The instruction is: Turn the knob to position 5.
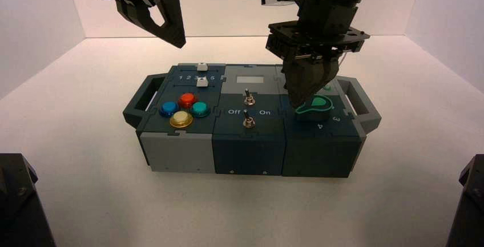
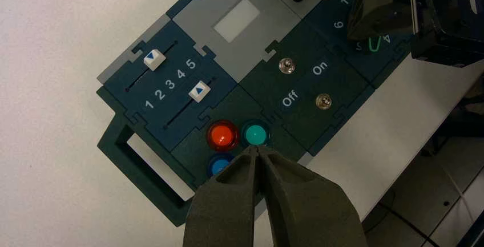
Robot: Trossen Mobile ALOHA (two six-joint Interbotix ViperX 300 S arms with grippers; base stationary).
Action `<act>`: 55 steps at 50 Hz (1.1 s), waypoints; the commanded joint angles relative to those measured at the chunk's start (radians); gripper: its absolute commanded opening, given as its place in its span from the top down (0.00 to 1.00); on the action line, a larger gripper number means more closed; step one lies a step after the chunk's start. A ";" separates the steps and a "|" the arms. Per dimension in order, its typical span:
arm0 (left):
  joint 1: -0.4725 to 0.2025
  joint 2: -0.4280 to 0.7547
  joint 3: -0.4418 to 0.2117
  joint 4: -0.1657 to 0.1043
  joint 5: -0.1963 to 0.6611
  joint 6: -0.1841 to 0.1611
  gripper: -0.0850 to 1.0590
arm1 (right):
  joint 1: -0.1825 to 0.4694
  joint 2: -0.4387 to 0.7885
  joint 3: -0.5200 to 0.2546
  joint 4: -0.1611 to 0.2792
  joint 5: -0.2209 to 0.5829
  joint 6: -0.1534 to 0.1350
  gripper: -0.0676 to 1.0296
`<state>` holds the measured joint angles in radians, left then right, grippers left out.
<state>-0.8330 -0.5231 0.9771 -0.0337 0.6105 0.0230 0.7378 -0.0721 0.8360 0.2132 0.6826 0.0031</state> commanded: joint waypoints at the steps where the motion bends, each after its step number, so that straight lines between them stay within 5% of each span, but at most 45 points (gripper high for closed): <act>1: -0.003 -0.005 -0.012 0.003 -0.005 0.006 0.95 | 0.006 -0.021 -0.011 0.000 -0.009 0.000 0.96; 32: -0.003 -0.005 -0.012 0.006 -0.005 0.006 0.95 | 0.003 -0.100 -0.048 -0.028 0.023 0.003 0.96; 55: -0.003 -0.049 0.017 0.023 -0.012 0.006 0.95 | -0.005 -0.336 0.071 -0.035 0.086 0.009 0.96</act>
<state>-0.8330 -0.5538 0.9894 -0.0138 0.6059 0.0230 0.7348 -0.3636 0.8836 0.1795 0.7670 0.0123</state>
